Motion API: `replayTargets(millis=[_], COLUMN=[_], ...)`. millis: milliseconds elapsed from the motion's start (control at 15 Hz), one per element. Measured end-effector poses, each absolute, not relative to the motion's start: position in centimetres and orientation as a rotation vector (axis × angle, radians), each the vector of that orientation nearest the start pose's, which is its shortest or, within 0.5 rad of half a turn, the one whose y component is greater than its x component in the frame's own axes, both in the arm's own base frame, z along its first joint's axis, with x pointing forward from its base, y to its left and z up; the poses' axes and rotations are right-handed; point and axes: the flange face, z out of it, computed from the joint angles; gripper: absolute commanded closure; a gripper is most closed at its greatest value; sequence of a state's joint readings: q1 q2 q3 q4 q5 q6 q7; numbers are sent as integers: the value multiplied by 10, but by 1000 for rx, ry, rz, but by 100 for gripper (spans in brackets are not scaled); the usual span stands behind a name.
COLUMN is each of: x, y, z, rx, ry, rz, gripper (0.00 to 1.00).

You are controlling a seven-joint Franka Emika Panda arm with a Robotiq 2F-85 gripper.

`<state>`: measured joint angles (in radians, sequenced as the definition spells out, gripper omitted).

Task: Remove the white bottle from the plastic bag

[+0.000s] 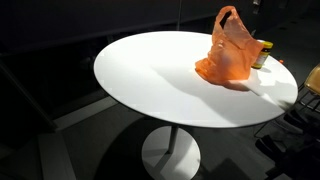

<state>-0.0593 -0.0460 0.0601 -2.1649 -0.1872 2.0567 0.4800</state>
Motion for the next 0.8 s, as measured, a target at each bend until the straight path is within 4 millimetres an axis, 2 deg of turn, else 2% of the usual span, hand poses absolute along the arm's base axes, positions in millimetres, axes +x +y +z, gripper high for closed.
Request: replayTargets(millis=[333,800], x=[521,540], y=[-8,-6], z=[407,364], rx=[-3257,-3242], ry=[632,619], rz=[48,37], gripper=[0,0])
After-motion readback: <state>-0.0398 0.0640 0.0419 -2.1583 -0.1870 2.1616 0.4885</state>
